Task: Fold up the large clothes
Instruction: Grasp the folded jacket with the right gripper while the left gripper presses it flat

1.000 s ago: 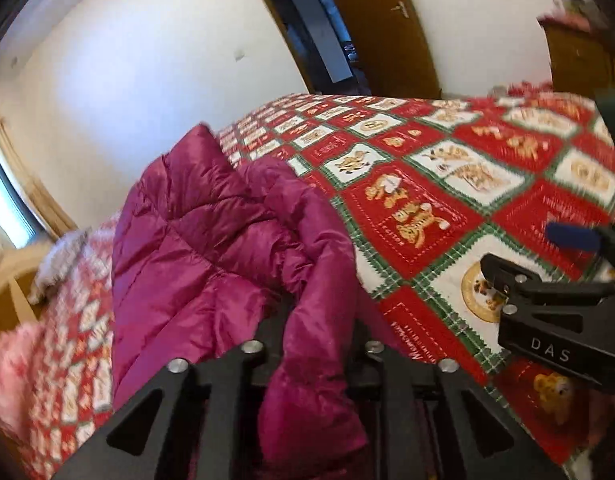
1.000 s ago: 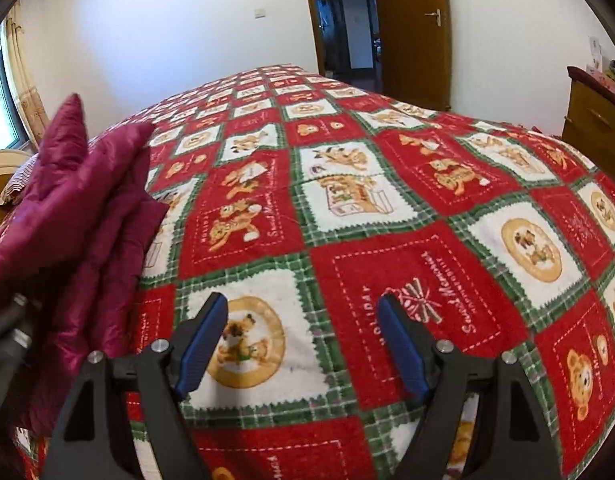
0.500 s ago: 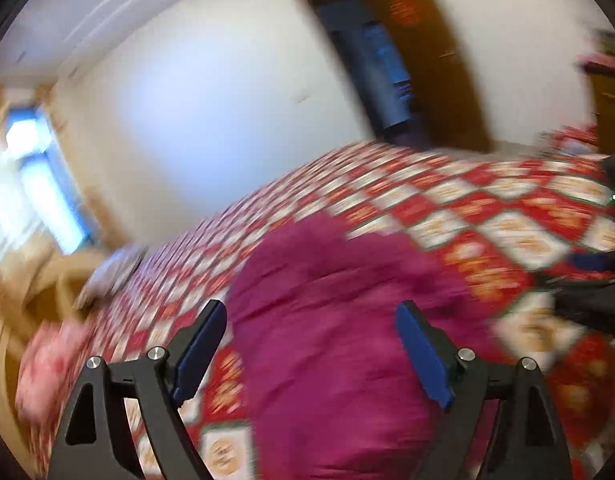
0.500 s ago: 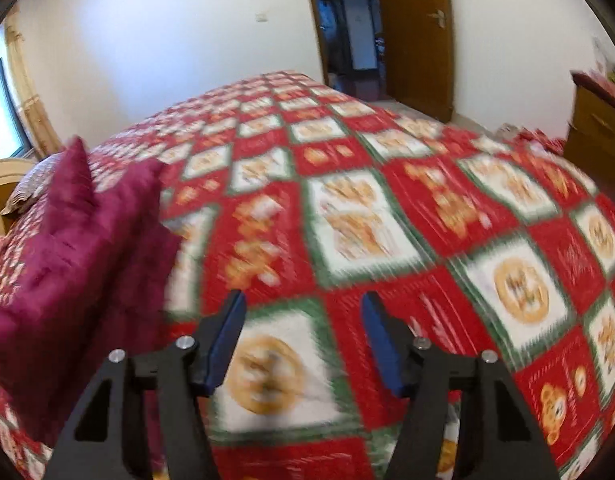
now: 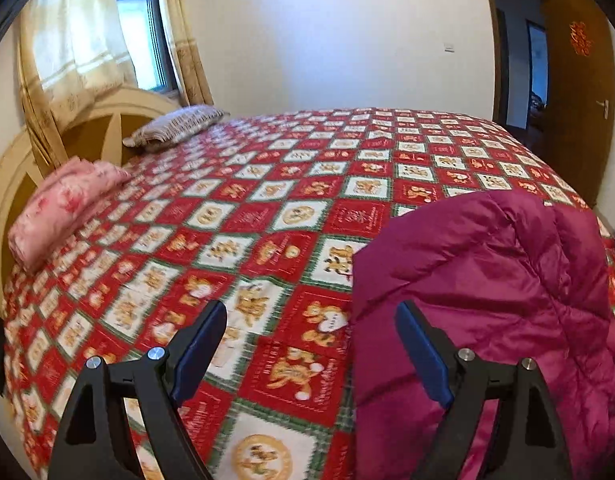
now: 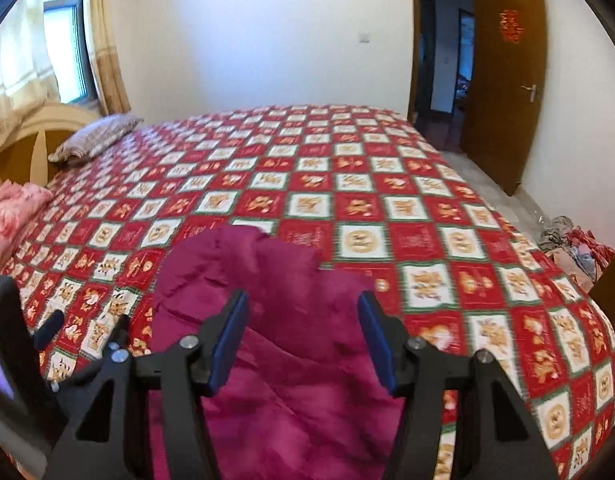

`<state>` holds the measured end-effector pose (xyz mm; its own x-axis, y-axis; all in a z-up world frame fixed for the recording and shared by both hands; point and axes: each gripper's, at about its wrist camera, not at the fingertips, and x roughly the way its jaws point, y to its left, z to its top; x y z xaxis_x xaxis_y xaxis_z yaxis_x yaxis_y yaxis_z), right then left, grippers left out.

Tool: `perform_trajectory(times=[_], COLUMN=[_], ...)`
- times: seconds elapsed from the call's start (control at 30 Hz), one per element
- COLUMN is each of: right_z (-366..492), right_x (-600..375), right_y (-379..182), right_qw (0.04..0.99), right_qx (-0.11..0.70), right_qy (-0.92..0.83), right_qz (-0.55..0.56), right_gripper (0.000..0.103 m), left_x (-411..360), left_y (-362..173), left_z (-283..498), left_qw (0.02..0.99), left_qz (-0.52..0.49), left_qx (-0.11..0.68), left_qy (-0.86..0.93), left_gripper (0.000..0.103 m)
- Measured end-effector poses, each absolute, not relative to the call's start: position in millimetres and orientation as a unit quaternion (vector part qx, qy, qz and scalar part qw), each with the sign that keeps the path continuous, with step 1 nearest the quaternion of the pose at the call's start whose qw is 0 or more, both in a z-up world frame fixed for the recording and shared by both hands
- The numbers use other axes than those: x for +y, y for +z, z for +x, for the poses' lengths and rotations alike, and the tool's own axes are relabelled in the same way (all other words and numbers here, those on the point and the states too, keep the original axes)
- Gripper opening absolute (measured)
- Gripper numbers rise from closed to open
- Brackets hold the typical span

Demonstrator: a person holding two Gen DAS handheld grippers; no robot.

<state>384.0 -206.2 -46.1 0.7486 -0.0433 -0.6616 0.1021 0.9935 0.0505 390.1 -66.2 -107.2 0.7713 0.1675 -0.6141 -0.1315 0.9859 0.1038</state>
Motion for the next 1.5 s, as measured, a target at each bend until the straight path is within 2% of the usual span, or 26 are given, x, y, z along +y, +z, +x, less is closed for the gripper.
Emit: perform_trajectory(times=[0.13,0.3,0.5,0.63,0.7,0.73,0.77,0.83,1.0,1.5], right_z=[405,397,377,374,374,377,379,383,378,370], right_x=[-211,-246,-276,-285,-282,-279,-279,-279,-287,-287], right_y=[-76,-120,-144,-126,-114,-112,-114,-130,-163,-179], right_qw=[0.93,0.915,0.903,0.902,0.913,0.919,0.919,0.917,0.914,0.917], right_qx=[0.36,0.389,0.407,0.401,0.379,0.371,0.37,0.376,0.375,0.367], right_qy=[-0.037,-0.049,-0.067,-0.069,-0.064,-0.051,-0.038,-0.028,-0.014,-0.017], right_qz=[0.066,0.089,0.118,0.142,0.136,0.127,0.128,0.129,0.154,0.154], right_gripper=[0.049,0.049,0.049,0.049,0.045,0.037,0.033,0.031,0.031,0.031], left_x=[-67,-79,-127,-151,-151,-150,-147,-143,-142,-144], left_y=[-116,-125,-138,-137,-137,-138,-139,-143,-158,-179], left_z=[402,416,418,411,411,412,414,418,421,424], left_qw=[0.939,0.939,0.937,0.94,0.94,0.939,0.938,0.937,0.933,0.929], left_qz=[0.005,-0.009,0.047,0.1,0.104,0.101,0.097,0.088,0.066,0.054], left_qx=[0.336,0.342,0.347,0.325,0.325,0.328,0.332,0.338,0.353,0.363], left_qy=[0.071,0.039,0.002,-0.01,-0.011,-0.012,-0.012,-0.012,-0.03,-0.041], left_gripper=[0.087,0.087,0.087,0.087,0.087,0.087,0.087,0.087,0.088,0.092])
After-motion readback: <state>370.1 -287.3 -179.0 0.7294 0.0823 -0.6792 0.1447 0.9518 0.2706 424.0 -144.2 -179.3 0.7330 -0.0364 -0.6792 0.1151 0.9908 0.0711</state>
